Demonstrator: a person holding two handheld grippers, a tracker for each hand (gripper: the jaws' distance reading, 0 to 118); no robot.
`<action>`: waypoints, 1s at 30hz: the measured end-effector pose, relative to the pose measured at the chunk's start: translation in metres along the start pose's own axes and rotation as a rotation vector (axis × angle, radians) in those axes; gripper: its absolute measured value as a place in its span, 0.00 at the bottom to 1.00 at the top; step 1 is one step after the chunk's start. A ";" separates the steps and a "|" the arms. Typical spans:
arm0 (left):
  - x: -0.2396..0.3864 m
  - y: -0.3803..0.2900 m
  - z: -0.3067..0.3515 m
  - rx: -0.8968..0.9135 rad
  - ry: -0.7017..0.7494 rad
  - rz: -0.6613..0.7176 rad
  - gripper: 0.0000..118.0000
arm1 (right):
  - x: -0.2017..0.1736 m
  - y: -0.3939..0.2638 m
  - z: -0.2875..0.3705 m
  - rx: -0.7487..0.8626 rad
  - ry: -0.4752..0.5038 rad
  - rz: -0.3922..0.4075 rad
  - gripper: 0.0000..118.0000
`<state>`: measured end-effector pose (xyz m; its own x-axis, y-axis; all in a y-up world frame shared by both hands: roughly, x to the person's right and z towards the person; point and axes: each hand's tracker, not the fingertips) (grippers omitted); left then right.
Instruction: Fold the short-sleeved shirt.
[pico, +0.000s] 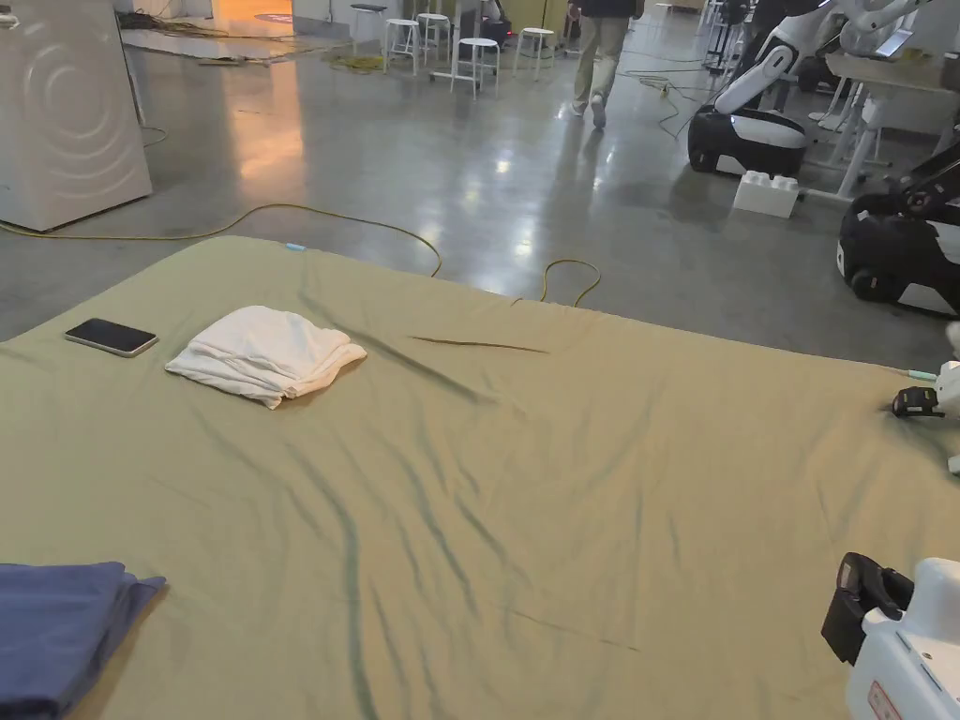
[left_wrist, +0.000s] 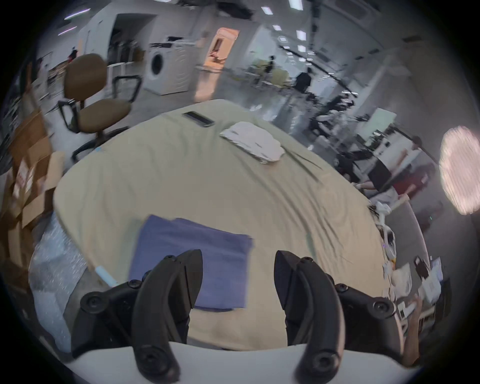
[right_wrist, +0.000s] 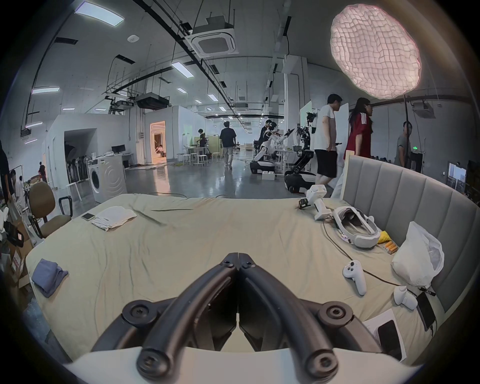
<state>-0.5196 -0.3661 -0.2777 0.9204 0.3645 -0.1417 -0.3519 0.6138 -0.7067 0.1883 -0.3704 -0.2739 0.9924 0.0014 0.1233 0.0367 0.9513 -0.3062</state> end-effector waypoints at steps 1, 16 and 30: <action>0.012 -0.009 -0.005 0.005 -0.017 -0.020 0.54 | 0.000 0.000 0.000 -0.005 0.006 -0.005 0.00; 0.262 -0.100 -0.087 0.344 -0.074 -0.302 0.52 | -0.006 0.002 0.008 0.052 -0.028 -0.028 0.00; 0.378 -0.110 -0.078 0.602 -0.089 -0.462 0.06 | -0.003 0.001 0.011 0.114 -0.044 -0.016 0.00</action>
<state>-0.1200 -0.3506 -0.3079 0.9884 0.0170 0.1512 0.0102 0.9841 -0.1774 0.1836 -0.3658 -0.2640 0.9856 -0.0031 0.1689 0.0365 0.9801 -0.1949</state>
